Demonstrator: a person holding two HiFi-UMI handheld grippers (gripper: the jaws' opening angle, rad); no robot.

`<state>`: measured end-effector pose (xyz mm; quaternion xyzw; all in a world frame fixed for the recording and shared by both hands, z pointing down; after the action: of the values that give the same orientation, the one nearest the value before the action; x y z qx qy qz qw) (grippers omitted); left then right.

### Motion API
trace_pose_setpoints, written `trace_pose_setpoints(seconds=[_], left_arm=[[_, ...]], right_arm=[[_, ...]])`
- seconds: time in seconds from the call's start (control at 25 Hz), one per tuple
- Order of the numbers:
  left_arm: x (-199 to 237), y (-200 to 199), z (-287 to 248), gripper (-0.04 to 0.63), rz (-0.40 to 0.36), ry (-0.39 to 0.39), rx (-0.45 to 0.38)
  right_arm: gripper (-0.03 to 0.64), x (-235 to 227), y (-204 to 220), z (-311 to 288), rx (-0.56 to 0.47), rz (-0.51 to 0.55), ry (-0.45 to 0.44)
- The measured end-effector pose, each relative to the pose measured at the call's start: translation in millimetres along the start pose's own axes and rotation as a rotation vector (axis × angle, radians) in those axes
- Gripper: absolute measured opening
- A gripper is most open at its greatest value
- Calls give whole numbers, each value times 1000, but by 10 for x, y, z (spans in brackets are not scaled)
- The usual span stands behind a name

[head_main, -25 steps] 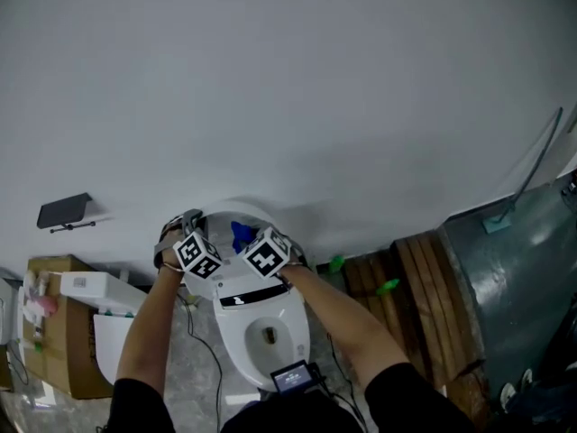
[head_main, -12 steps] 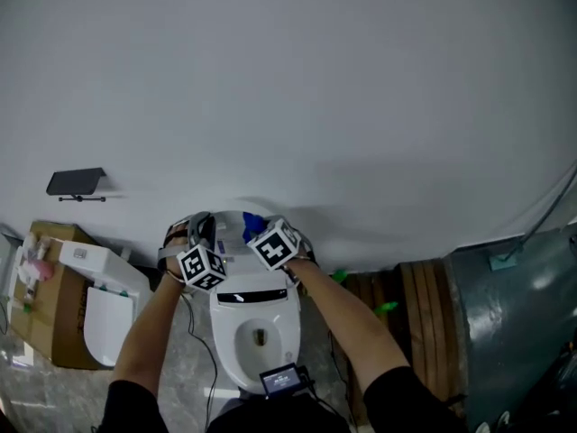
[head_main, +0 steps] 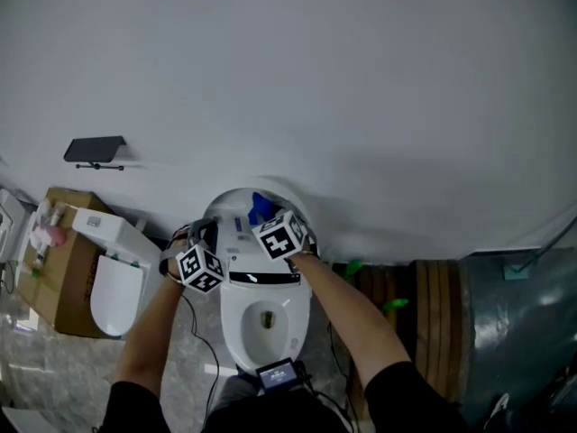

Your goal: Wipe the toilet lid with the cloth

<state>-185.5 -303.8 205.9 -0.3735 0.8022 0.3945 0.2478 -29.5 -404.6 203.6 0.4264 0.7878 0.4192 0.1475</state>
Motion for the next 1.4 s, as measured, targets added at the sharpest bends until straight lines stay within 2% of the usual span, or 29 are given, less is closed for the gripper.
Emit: trace_pose_setpoints(seconds=[0.2, 0.4, 0.64, 0.96, 1.16, 1.4], left_arm=[[-68, 328, 27, 12, 43, 74, 15], [-121, 503, -41, 12, 52, 126, -53], [-92, 807, -210, 12, 37, 193, -118], [187, 1145, -333, 12, 10, 225, -152], [209, 1200, -398, 12, -23, 241, -151], [14, 968, -465, 12, -56, 264, -167]], right_arm=[[101, 73, -55, -103, -73, -94, 99], [101, 109, -171, -331, -69, -142, 153], [101, 298, -352, -719, -63, -179, 183], [101, 603, -503, -1103, -44, -229, 188], [101, 486, -435, -1072, -45, -266, 213], [101, 99, -142, -887, -50, -302, 266]])
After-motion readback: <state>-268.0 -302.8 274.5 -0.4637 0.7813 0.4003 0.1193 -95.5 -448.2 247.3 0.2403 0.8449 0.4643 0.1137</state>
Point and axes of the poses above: the fingertips, and each gripper's own axes: z backward along the fingers, x to its left, y out of its underside, the point moved 10 cm from there along z, backward along the fingers, and after that the axes turned 3 degrees about x, right-handed, at the moved point
